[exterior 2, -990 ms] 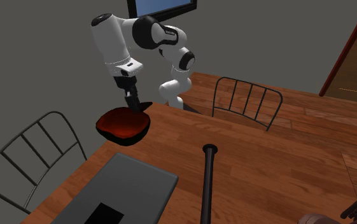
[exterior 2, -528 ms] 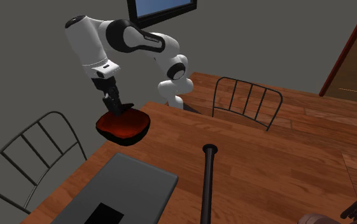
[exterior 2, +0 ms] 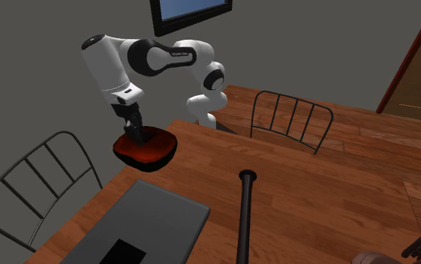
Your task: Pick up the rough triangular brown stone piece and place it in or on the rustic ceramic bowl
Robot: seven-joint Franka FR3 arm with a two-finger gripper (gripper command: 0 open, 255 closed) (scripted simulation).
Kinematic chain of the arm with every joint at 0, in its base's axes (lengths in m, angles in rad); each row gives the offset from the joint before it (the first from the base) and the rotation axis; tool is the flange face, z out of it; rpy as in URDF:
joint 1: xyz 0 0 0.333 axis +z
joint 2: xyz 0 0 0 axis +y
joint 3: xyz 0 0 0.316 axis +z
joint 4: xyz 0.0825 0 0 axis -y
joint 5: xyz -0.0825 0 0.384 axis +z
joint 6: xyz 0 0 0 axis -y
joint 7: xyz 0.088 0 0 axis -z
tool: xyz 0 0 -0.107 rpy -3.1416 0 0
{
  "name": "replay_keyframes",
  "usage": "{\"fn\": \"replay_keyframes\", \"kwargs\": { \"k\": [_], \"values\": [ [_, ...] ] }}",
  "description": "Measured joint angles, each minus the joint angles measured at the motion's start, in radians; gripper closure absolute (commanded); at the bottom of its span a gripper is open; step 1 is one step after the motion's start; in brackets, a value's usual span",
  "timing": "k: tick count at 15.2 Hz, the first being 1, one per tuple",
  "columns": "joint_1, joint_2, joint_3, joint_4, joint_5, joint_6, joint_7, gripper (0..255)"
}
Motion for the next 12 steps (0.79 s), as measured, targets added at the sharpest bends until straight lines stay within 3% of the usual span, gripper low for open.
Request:
{"fn": "replay_keyframes", "kwargs": {
  "k": [3, 10, 11, 12],
  "values": [
    [0.051, -0.016, -0.019, -0.076, -0.019, 0.054, -0.007, 255],
    [0.067, -0.02, -0.025, -0.102, -0.025, 0.075, -0.011, 255],
    [0.067, -0.02, -0.025, -0.102, -0.025, 0.075, -0.011, 0],
    [0.067, -0.02, -0.025, -0.102, -0.025, 0.075, -0.011, 0]
  ]
}}
